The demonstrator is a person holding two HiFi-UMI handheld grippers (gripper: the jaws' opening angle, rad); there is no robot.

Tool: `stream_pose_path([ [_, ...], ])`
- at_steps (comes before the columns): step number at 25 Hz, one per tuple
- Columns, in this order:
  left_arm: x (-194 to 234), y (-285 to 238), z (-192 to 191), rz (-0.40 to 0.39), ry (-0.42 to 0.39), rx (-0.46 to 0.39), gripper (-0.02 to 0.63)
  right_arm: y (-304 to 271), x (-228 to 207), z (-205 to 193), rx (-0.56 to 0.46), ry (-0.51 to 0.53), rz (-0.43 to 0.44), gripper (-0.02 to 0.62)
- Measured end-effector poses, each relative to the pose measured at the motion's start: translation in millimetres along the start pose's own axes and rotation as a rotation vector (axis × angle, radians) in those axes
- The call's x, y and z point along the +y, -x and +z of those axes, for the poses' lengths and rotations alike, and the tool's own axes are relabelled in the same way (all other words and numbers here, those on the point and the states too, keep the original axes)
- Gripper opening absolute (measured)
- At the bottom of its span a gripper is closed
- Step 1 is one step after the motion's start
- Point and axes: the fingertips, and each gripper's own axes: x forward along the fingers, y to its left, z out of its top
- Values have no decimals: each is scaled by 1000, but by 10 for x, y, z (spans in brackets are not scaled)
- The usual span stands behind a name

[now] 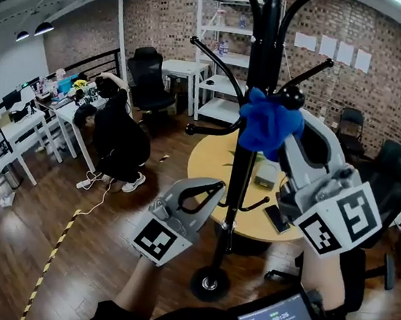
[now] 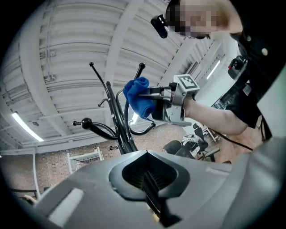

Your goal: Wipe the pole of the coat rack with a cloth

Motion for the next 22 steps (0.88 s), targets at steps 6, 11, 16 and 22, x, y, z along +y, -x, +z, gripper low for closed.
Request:
stream_pose_path([
  [6, 10, 72, 132, 2, -9, -23, 3, 170, 410, 539, -120, 19, 85, 51],
  [11, 3, 110, 163, -3, -25, -23, 3, 74, 337, 363, -79, 11, 62, 51],
  [16, 51, 170, 106, 17, -6, -17, 3, -157, -51, -421, 129, -23, -69, 51],
  [22, 56, 209, -19, 48, 84, -5, 3, -89, -22, -1323, 326, -69, -64, 51],
])
